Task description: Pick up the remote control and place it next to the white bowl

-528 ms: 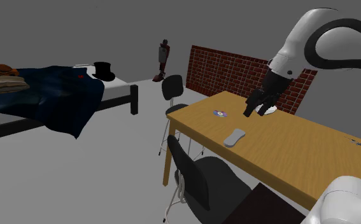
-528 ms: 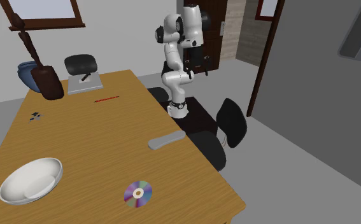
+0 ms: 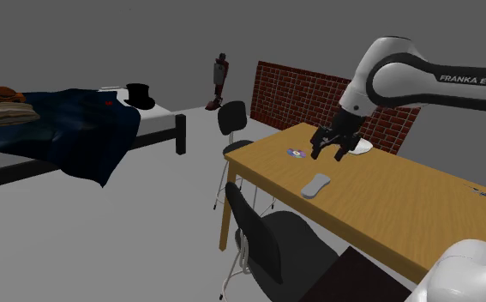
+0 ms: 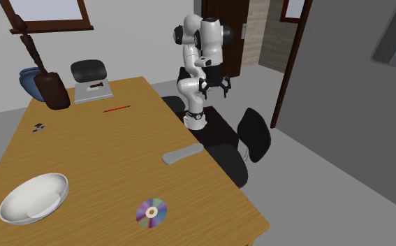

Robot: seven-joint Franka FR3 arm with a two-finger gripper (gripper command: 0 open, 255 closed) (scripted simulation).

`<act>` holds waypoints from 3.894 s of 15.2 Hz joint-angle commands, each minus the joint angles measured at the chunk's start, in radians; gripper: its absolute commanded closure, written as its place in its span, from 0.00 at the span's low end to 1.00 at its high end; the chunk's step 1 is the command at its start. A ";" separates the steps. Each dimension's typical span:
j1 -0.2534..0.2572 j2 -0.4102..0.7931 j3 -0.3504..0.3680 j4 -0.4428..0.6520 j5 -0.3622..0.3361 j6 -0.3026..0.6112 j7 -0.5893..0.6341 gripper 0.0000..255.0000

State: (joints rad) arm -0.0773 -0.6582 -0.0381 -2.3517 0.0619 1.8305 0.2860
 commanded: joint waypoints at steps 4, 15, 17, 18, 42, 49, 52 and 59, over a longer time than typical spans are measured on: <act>-0.069 0.157 0.010 0.018 -0.016 0.111 0.149 0.00; -0.203 0.471 -0.019 0.085 -0.067 0.285 0.461 0.00; -0.224 0.524 -0.031 0.098 -0.075 0.309 0.516 0.00; -0.234 0.549 -0.038 0.105 -0.079 0.320 0.543 0.00; -0.263 0.675 -0.062 0.077 -0.082 0.453 0.616 1.00; -0.262 0.659 -0.062 0.087 -0.084 0.426 0.617 1.00; -0.262 0.637 -0.062 0.106 -0.086 0.386 0.618 1.00; -0.262 0.593 -0.060 0.155 -0.090 0.293 0.620 1.00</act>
State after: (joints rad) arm -0.3396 -0.0545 -0.0993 -2.1999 -0.0268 2.1373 0.9045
